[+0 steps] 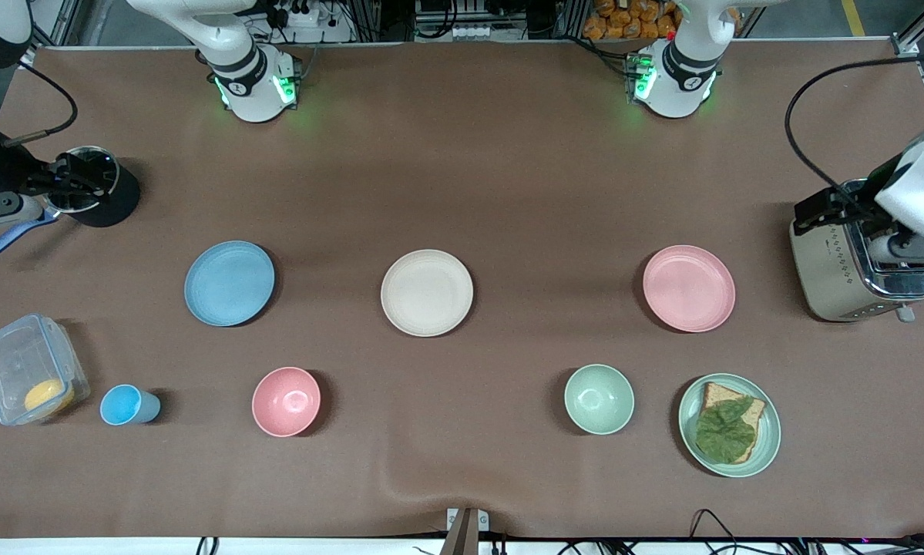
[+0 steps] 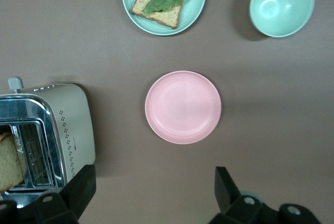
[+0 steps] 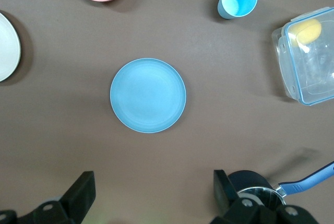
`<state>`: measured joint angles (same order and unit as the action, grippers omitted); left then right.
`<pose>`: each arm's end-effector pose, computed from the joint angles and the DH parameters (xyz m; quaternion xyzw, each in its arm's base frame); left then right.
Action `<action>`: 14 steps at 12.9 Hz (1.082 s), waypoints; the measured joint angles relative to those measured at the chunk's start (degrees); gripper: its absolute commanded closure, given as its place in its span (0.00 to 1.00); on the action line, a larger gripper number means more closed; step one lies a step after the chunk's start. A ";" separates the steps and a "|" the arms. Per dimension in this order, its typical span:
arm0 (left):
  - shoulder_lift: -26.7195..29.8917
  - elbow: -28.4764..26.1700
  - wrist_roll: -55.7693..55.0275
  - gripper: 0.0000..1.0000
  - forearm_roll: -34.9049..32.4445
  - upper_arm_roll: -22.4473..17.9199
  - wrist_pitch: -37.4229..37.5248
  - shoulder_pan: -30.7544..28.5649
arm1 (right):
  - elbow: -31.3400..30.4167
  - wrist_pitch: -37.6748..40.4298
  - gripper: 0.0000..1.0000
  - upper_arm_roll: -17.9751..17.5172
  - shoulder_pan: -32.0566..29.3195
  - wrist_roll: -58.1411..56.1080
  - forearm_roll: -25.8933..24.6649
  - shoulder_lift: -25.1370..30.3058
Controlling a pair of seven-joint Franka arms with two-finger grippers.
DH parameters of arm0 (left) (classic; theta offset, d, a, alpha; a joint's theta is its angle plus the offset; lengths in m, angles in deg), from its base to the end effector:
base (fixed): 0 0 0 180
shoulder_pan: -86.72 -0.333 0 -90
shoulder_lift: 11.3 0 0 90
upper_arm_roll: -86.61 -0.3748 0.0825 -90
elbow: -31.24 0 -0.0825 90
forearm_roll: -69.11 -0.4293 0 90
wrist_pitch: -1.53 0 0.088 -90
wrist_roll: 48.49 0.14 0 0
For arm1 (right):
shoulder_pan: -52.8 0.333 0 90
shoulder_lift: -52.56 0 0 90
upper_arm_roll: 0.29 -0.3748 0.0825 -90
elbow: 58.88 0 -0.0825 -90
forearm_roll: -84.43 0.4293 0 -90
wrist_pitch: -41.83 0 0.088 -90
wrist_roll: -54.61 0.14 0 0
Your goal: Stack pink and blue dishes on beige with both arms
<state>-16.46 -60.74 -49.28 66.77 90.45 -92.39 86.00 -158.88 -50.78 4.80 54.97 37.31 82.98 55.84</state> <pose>0.6315 -0.0273 0.5828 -0.9992 0.0222 0.0274 0.0183 0.5737 -0.0340 0.5975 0.9913 0.1263 -0.0372 0.0036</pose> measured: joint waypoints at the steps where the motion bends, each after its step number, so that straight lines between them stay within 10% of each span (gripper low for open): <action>1: -0.11 -2.19 0.00 0.00 -0.61 -0.01 -2.17 -0.01 | 0.00 0.00 0.00 0.00 0.00 0.00 0.00 0.00; 14: -6.91 -31.12 0.06 0.00 -5.39 -0.34 -37.80 -4.57 | 0.01 0.04 0.00 -0.01 0.00 0.00 0.00 -0.02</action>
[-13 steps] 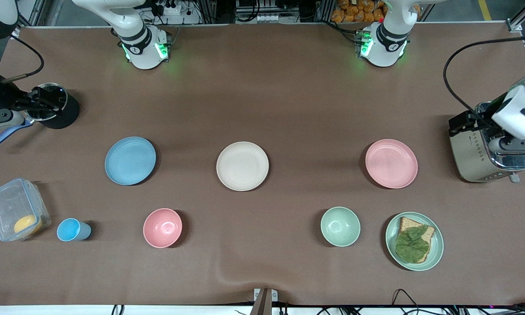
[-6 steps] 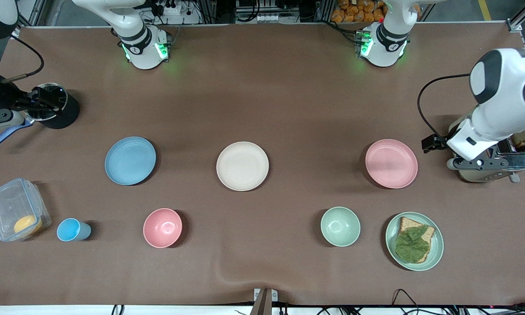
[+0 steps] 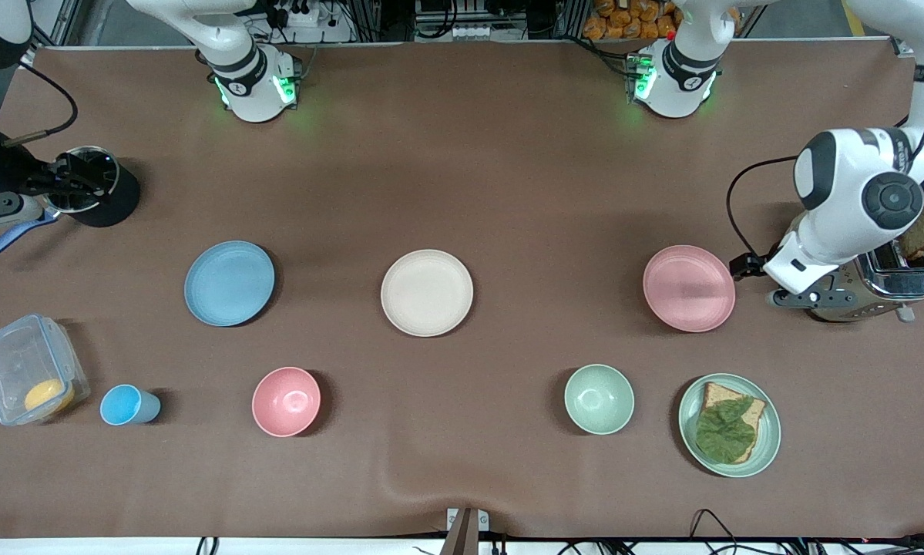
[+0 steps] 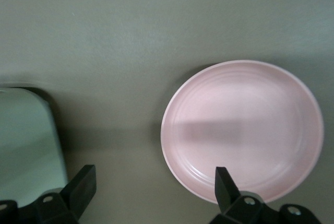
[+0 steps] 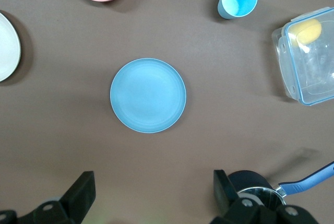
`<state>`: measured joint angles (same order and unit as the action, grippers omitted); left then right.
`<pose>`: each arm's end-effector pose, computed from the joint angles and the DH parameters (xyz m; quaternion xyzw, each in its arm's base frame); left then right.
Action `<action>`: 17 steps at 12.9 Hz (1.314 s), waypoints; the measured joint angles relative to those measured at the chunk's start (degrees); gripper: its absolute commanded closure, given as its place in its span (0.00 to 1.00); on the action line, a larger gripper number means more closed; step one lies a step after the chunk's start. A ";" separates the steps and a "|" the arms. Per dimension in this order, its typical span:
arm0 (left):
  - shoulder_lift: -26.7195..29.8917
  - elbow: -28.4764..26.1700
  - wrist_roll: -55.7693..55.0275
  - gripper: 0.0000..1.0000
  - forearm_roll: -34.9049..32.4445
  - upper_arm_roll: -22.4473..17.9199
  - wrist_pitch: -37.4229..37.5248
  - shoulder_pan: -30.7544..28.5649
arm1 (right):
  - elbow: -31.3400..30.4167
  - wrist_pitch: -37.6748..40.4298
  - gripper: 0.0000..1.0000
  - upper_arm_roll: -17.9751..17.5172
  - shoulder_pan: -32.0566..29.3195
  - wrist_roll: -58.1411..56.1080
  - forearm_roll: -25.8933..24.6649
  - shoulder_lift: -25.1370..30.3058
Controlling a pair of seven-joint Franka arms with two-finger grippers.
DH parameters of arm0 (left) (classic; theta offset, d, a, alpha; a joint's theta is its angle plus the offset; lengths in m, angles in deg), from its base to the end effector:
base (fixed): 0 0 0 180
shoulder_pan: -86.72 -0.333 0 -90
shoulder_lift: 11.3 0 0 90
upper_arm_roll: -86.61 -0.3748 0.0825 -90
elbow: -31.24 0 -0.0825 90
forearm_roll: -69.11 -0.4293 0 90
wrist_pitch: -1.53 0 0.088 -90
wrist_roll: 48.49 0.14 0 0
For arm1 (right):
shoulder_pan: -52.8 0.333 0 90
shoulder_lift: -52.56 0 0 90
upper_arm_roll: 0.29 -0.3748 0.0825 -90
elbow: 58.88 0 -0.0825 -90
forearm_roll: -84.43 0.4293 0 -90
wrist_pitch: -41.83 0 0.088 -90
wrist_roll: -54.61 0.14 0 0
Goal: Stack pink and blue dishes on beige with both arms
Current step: 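Reach the left gripper down to the pink plate rim and grasp it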
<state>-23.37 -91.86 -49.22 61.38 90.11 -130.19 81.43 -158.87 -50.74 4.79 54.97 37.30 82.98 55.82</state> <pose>0.5994 0.0252 0.2914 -0.9984 0.0239 0.0300 0.0423 0.5738 -0.0339 0.5974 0.9913 0.1264 -0.0376 0.0036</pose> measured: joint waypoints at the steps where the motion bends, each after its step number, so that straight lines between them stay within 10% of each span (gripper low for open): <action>1: -1.75 -0.14 0.04 0.00 0.00 0.00 -1.25 -0.30 | -0.01 0.06 0.00 0.02 -0.02 0.00 -0.01 -0.01; 10: -9.71 -2.34 0.04 0.12 -0.30 -0.02 -10.58 -1.85 | -0.04 0.12 0.00 0.11 -0.55 -0.01 -0.03 -0.83; 17: -11.27 -2.37 0.32 0.98 -0.46 0.10 -11.65 -2.79 | -0.02 0.12 0.00 0.07 -0.55 -0.02 -0.03 -0.83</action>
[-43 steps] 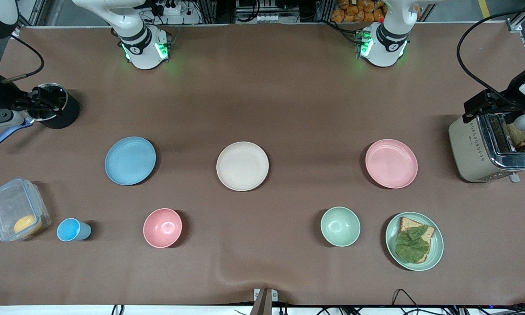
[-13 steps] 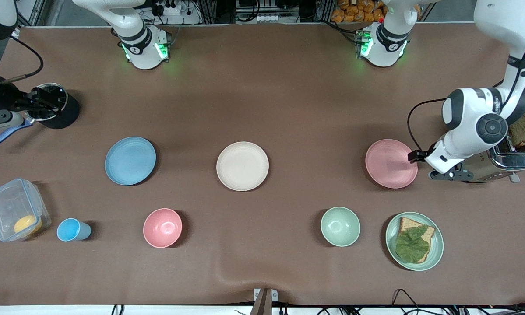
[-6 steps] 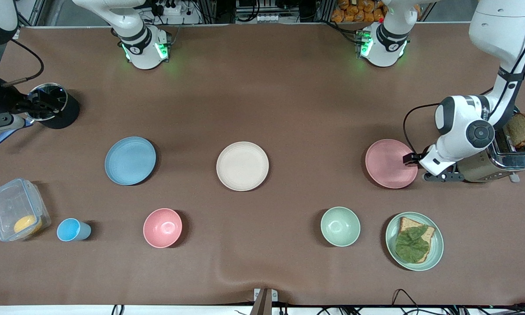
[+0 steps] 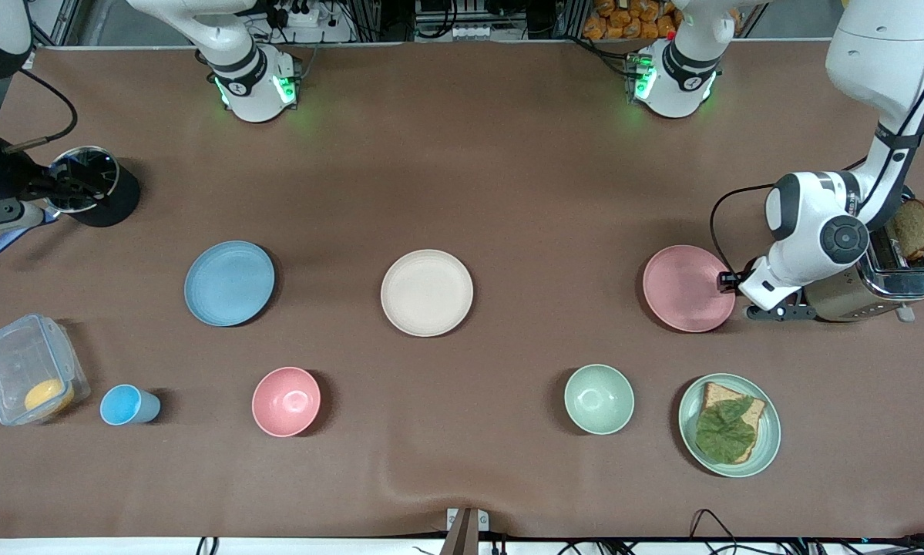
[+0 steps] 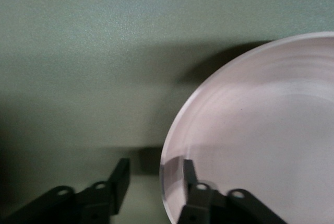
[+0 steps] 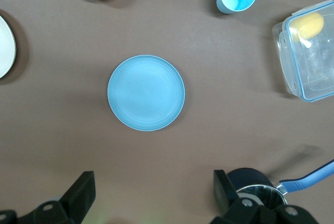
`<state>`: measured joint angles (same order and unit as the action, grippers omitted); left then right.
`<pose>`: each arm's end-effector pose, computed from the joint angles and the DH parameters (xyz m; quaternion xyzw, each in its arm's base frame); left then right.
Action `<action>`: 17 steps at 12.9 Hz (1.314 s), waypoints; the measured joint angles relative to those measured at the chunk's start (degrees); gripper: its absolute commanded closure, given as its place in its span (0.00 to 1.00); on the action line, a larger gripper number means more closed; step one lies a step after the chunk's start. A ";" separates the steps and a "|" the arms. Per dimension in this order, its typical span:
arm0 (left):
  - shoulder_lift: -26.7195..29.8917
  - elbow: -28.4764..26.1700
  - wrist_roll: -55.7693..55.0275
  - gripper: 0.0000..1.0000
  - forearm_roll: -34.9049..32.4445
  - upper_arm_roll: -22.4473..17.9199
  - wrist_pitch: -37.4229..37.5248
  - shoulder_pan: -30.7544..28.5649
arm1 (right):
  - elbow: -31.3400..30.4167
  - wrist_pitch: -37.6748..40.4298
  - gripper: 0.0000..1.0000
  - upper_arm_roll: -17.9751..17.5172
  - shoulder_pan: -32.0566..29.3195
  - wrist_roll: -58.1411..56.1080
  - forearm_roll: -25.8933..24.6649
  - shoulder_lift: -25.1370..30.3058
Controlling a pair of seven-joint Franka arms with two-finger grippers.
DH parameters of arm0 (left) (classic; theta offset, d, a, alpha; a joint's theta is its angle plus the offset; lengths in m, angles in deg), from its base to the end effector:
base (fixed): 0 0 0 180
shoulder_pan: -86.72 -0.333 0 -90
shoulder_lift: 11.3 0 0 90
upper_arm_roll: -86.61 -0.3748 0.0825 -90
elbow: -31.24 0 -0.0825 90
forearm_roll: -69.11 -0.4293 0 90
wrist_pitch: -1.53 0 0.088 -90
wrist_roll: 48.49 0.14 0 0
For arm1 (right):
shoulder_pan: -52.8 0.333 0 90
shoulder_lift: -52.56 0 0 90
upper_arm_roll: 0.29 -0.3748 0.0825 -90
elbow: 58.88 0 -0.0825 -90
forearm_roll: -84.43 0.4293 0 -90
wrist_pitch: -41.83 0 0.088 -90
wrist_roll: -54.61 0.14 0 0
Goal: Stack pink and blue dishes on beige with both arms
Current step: 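Reach the left gripper down to the pink plate rim and grasp it, then carry the pink plate with the left gripper onto the beige plate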
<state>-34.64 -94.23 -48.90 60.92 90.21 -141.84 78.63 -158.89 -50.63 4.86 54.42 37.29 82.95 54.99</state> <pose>0.5898 0.0472 0.1727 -0.9984 0.0146 0.0472 0.0257 0.5768 -0.0400 0.5887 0.9916 0.1212 -0.0460 0.0027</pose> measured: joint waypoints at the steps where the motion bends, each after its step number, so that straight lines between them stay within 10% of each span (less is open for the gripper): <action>1: 0.00 0.00 0.00 1.00 0.00 0.02 -0.01 0.00 | 0.00 0.00 0.00 0.01 -0.01 0.00 0.00 0.00; 8: 1.99 1.35 0.14 1.00 0.00 1.59 -0.09 -0.12 | 0.00 0.15 0.00 -0.06 -0.11 -0.02 0.00 0.00; 17: 5.68 18.45 -22.36 1.00 6.60 18.66 17.62 9.13 | -0.01 0.55 0.00 0.01 -0.18 -0.02 0.00 0.00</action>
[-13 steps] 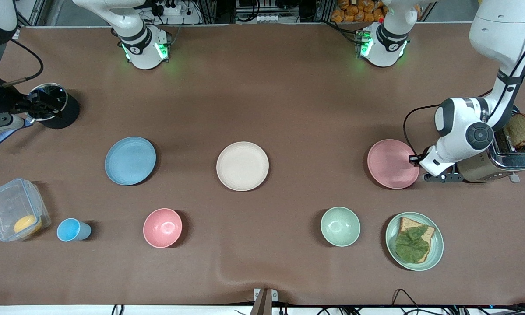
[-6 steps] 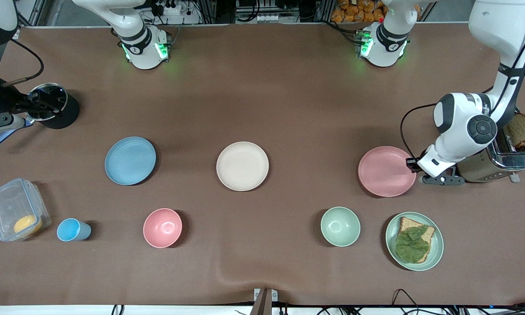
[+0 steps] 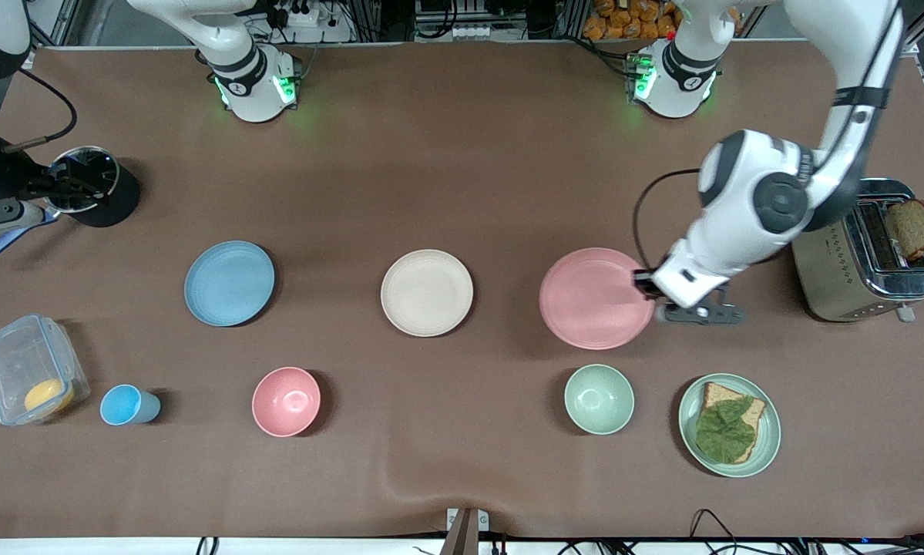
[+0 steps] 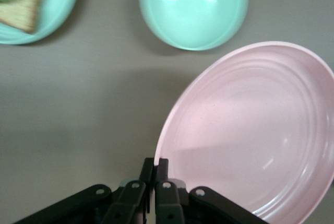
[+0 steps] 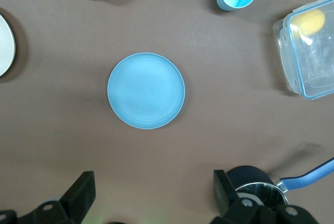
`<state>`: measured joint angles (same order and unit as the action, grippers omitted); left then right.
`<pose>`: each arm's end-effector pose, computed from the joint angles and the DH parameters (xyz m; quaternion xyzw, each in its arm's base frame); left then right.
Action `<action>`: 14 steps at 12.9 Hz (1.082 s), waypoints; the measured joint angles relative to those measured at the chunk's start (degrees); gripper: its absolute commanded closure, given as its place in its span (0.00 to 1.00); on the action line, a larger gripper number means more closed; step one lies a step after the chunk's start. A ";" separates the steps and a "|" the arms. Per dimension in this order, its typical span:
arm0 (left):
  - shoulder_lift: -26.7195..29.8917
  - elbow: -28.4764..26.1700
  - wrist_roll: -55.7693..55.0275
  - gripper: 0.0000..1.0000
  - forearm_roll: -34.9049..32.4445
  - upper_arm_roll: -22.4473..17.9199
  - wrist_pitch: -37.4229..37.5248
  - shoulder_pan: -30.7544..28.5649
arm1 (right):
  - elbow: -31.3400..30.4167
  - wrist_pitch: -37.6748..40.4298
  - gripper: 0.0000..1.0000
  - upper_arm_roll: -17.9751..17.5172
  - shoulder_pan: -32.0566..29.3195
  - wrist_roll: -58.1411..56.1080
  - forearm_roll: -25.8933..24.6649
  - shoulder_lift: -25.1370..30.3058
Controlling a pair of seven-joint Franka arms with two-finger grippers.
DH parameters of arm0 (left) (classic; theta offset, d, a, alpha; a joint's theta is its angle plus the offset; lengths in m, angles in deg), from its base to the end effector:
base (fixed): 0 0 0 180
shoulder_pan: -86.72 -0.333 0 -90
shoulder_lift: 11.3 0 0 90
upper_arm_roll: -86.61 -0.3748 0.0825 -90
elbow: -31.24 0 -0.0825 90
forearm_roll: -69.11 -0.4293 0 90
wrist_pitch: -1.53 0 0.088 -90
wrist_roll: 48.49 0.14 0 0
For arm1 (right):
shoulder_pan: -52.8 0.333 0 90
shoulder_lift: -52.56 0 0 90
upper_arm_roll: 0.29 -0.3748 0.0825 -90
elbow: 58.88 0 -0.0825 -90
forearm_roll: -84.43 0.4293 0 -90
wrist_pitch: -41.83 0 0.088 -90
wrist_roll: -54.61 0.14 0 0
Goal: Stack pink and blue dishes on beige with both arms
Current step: 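Carry the pink plate with the left gripper onto the beige plate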
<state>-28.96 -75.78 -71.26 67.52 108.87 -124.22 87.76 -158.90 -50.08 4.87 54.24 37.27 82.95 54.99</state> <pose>0.6332 -0.2544 0.3648 0.9987 -0.0030 0.0013 0.0505 0.5752 -0.0419 0.5879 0.9915 0.1196 -0.0508 0.0017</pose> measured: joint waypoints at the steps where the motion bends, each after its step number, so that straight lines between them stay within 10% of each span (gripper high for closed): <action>1: -1.53 1.58 -5.09 1.00 0.02 0.10 -0.01 3.65 | 0.00 0.00 0.00 0.01 -0.02 0.00 0.00 -0.01; 7: -15.09 13.58 -27.96 1.00 0.04 -0.04 -0.60 20.09 | 0.01 0.04 0.00 0.00 -0.09 0.00 0.00 -0.02; 14: -23.31 15.30 -30.64 1.00 -0.32 -0.21 -9.23 24.02 | 0.01 0.06 0.00 -0.05 -0.09 0.00 0.00 -0.02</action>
<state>-52.27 -60.48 -101.90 67.20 108.66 -133.45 111.78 -158.88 -50.01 4.82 54.15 37.27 82.95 54.97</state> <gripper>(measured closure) 0.952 0.000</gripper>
